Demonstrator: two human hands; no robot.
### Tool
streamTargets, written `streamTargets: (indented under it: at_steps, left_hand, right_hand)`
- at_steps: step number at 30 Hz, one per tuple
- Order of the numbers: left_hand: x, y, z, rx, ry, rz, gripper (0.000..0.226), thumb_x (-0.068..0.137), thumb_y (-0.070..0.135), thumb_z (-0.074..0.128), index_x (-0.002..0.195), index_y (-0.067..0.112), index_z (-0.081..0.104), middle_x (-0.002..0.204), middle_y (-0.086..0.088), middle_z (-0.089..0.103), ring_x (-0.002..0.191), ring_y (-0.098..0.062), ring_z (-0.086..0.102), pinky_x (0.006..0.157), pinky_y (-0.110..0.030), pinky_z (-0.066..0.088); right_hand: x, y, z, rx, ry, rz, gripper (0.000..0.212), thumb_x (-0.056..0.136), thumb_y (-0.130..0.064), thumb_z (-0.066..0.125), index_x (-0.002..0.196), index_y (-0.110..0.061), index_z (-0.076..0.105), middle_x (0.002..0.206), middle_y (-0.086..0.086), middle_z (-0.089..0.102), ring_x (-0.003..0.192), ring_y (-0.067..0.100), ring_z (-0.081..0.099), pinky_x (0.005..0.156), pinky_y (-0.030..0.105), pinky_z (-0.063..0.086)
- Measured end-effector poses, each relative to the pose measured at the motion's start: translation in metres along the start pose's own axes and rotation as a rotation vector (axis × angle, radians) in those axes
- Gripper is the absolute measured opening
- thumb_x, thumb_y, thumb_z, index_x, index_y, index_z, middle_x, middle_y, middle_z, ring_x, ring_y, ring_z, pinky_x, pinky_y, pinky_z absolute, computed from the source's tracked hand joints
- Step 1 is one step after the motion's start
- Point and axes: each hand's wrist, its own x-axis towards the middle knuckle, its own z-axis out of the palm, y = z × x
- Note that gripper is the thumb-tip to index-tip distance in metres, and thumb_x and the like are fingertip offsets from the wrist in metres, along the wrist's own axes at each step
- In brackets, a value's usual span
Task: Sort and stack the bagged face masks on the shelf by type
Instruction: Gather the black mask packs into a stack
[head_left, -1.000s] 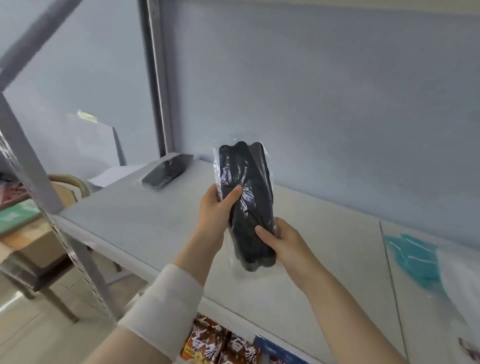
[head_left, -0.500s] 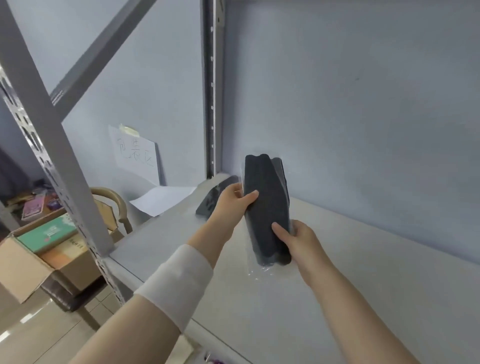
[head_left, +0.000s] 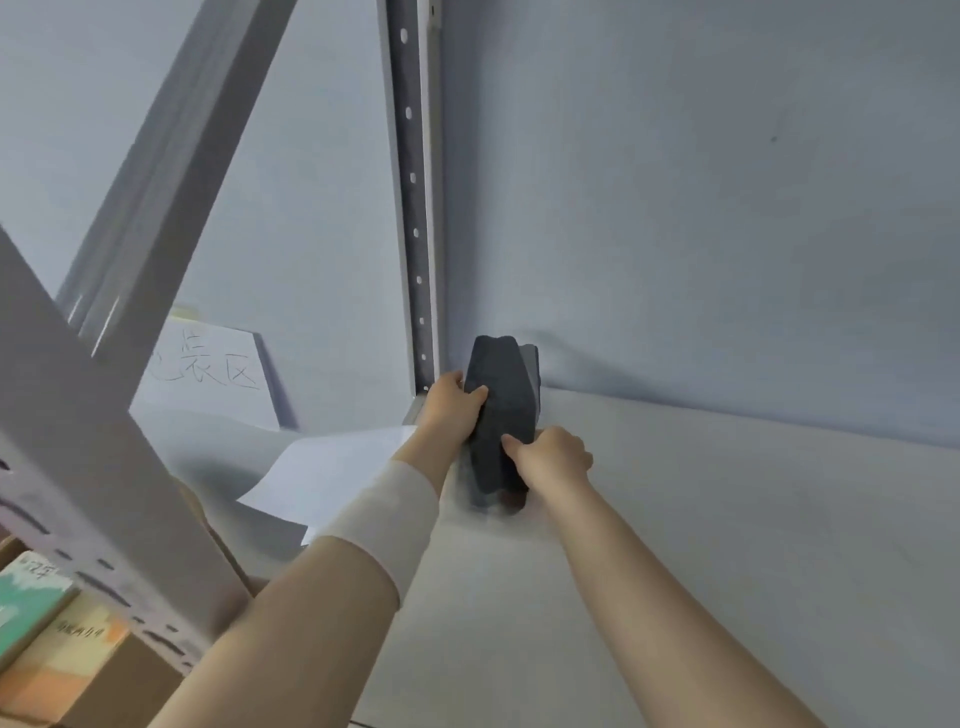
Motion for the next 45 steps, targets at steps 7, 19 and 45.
streamTargets:
  at_steps: [7,19,45]
  left_hand:
    - [0.016,-0.012,0.004,0.239,-0.041,-0.072,0.048,0.097,0.03,0.044,0.136,0.001,0.04,0.13,-0.014,0.052,0.117,-0.031,0.052,0.087,-0.034,0.042]
    - [0.024,-0.021,0.011,0.121,-0.083,-0.041,0.042,0.095,0.018,0.045,0.137,0.016,0.046,0.126,-0.004,0.058,0.111,-0.029,0.057,0.099,-0.044,0.046]
    - [-0.185,0.121,0.356,0.865,-0.344,0.684,0.049,0.1,0.025,0.036,0.148,0.018,0.024,0.158,-0.002,0.017,0.145,-0.023,0.018,0.113,-0.036,0.021]
  right_hand:
    - [0.016,0.006,0.01,-0.028,-0.068,0.029,0.045,0.094,-0.045,0.043,0.106,-0.005,0.059,0.117,0.013,0.059,0.121,0.032,0.047,0.095,0.034,0.034]
    - [0.045,0.008,0.019,0.29,-0.033,-0.057,0.016,0.096,-0.026,0.038,0.097,-0.012,0.047,0.097,0.01,0.052,0.094,0.024,0.046,0.078,0.03,0.035]
    - [-0.063,0.357,-0.288,-0.583,0.351,0.043,0.06,0.1,-0.035,0.031,0.149,-0.008,0.009,0.157,0.011,0.011,0.145,0.03,0.006,0.118,0.039,0.009]
